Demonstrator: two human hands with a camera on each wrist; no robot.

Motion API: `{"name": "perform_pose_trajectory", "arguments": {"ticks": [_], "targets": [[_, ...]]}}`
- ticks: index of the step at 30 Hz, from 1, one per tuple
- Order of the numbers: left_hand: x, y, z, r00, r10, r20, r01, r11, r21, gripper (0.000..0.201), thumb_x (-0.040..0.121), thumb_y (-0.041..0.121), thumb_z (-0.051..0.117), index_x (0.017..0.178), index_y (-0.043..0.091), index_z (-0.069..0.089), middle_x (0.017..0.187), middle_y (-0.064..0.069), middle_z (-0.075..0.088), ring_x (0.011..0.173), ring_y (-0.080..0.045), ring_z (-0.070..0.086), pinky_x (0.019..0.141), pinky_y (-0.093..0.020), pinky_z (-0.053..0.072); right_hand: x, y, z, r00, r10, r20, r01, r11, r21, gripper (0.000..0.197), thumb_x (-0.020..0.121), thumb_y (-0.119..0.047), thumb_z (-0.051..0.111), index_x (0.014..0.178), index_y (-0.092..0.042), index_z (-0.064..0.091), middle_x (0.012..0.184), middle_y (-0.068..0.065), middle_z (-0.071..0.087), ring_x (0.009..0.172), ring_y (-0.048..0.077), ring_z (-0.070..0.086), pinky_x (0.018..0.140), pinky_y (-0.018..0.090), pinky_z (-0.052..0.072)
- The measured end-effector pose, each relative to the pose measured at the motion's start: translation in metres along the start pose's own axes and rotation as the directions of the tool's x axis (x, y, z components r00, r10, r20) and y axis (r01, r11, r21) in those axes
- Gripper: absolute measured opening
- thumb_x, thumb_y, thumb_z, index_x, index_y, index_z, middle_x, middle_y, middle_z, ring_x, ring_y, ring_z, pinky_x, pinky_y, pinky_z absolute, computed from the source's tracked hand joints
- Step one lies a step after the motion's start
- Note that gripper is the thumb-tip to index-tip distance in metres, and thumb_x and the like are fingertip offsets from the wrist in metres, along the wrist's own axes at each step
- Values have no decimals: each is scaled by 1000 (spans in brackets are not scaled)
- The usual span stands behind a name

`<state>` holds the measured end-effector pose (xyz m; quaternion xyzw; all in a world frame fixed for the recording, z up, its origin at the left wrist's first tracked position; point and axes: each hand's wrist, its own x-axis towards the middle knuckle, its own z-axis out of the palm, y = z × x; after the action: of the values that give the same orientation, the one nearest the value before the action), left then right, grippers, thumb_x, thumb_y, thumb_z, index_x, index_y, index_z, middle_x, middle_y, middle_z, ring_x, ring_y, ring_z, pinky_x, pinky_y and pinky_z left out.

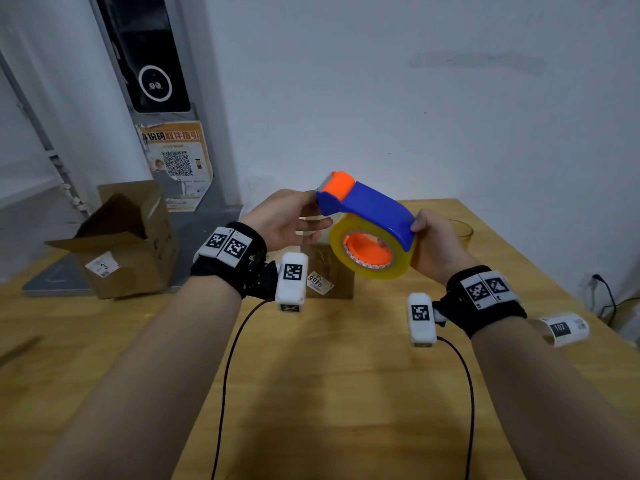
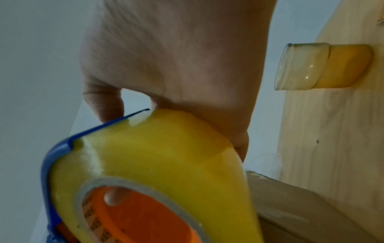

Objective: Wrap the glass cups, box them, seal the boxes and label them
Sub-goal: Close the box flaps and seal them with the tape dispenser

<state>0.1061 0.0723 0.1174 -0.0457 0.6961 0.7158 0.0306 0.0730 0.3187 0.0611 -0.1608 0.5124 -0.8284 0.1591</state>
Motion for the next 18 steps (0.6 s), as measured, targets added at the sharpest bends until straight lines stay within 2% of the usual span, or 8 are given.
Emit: {"name": "perform_pose_trajectory", "arguments": {"ticks": [4,6,9,11,14,18], "targets": [[0,-4,-2,1000,-26,-8,26,998,54,20,105,27,50,105,15,67,106,-6,74,76,-20,75,70,-33,55,0,-2,-2,1000,-2,16,3,999,-39,47,67,-14,47,109,0,63,90,13,71,76,24,69,74,32,58],[2,-7,-4,998,-68,-5,68,997,26,31,107,40,46,110,16,65,112,-6,74,78,-21,76,69,-33,57,0,-2,-2,1000,2,5,-2,997,-76,47,67,-17,47,108,1,62,90,13,70,77,25,67,74,33,57],[5,-11,-8,988,-146,47,148,988,-46,51,104,58,41,121,15,63,110,-4,74,83,-22,75,70,-34,57,1,-3,-5,1000,10,-13,-12,994,-104,55,59,-20,57,110,1,57,91,12,69,80,25,66,76,35,55],[2,-13,-8,985,-147,92,149,989,-22,42,103,53,50,116,17,66,109,-2,73,84,-20,73,71,-33,54,2,-4,-7,1000,11,-15,-12,992,-126,51,61,-19,55,108,0,58,89,11,70,80,26,65,75,34,54],[2,-17,-6,991,-119,60,117,993,26,19,104,29,52,107,18,67,102,1,76,82,-17,71,71,-31,50,2,-4,-8,1000,20,9,-19,990,-142,44,65,-19,50,104,0,61,87,11,71,78,25,66,75,34,55],[8,-21,-8,994,-113,3,111,986,124,16,103,19,53,108,14,67,87,0,76,76,-15,70,70,-31,47,4,-7,-9,999,30,27,-26,990,-141,42,66,-21,52,101,0,61,84,13,72,74,26,69,71,33,60]]}}
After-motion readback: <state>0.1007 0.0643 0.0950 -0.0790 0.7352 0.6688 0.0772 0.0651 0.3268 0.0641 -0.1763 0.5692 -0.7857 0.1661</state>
